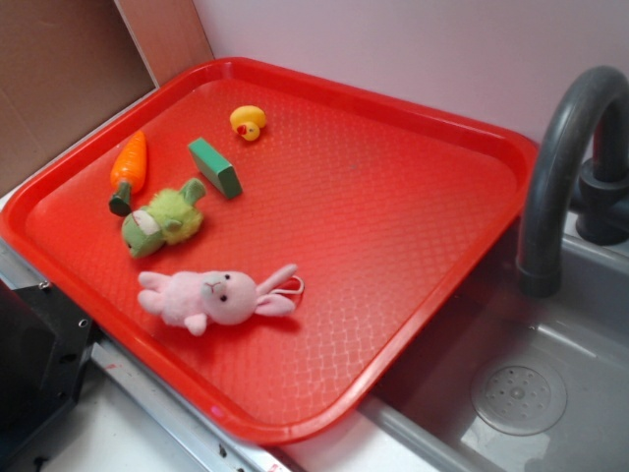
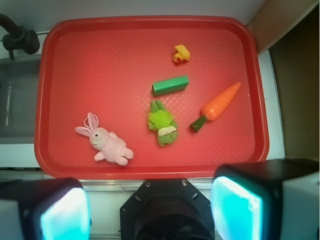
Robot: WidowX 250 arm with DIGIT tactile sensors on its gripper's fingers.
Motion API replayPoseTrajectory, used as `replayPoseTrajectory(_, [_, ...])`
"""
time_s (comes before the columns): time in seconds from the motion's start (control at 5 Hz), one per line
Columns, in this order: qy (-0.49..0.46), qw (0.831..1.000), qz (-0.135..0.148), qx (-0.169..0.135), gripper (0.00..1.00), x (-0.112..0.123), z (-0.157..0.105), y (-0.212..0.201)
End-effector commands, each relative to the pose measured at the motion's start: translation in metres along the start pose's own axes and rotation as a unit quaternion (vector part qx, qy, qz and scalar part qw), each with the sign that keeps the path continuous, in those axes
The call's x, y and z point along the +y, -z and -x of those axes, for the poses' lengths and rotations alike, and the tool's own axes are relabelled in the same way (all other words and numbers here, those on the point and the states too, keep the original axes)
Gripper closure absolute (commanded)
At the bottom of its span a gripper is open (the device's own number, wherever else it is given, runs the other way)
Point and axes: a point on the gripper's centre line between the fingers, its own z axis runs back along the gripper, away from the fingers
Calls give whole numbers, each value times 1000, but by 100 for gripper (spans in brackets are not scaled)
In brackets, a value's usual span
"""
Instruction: Grab the carrot.
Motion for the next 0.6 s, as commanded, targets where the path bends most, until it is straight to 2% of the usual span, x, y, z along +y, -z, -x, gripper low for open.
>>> replayPoseTrajectory(0.0, [0,1000,0,0,0,0,0,0])
replayPoseTrajectory(0.2, [-130,990,57,-23,0,19,-13,-3])
replayPoseTrajectory(0.4, [-255,964,72,-36,0,43,-31,2])
